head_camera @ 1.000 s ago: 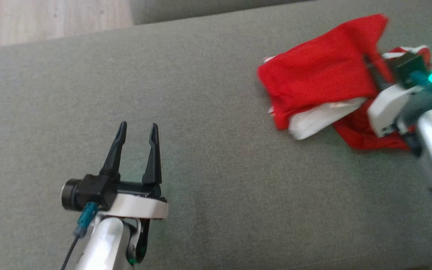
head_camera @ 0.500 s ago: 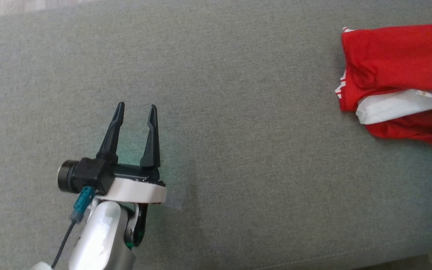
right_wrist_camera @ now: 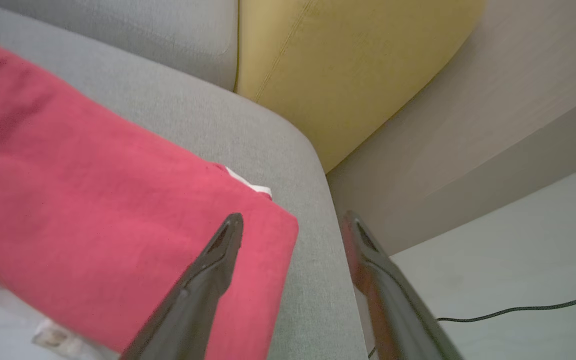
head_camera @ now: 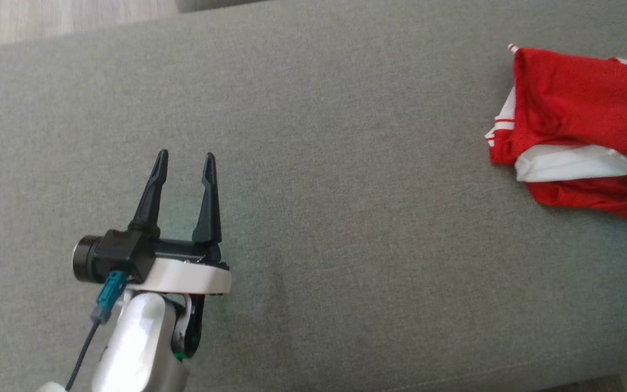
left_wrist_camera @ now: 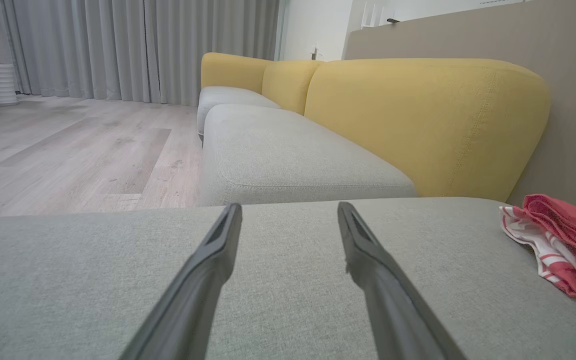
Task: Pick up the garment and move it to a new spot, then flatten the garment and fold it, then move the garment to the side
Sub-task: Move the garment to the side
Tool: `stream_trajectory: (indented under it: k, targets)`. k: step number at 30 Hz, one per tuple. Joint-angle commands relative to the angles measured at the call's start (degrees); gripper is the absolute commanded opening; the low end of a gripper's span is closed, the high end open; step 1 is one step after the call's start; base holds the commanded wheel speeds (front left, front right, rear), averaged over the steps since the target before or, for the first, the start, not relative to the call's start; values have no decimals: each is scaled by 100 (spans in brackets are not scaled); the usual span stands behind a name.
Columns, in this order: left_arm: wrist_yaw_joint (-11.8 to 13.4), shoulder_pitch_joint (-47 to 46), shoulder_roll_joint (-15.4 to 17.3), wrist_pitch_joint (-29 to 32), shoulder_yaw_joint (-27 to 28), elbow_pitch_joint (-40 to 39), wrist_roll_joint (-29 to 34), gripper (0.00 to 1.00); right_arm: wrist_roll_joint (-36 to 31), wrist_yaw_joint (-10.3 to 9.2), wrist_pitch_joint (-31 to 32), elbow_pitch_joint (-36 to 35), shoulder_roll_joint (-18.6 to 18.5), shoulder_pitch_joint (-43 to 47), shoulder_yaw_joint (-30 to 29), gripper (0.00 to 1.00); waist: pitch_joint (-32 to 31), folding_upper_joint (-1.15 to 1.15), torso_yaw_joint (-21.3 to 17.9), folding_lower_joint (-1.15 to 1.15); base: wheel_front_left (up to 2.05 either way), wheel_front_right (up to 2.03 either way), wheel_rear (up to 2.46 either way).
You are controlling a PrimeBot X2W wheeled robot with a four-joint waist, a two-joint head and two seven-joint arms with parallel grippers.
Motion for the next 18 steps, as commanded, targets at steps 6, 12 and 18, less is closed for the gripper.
stream_trajectory:
  k: [6,12,18]
  targets:
    - [24,115,40,-53,298,-194,15,100,-515,-4,-334,-885,816,45,-523,100,-471,0,4,0,0,0,0]
    - [67,399,40,-53,404,-249,-84,100,-321,-4,-737,-1526,1883,389,-664,100,-986,0,174,0,0,0,0]
    - [50,721,43,-53,572,-343,-163,100,412,-4,-1368,-2151,2652,876,-472,100,-1317,0,361,0,0,0,0]
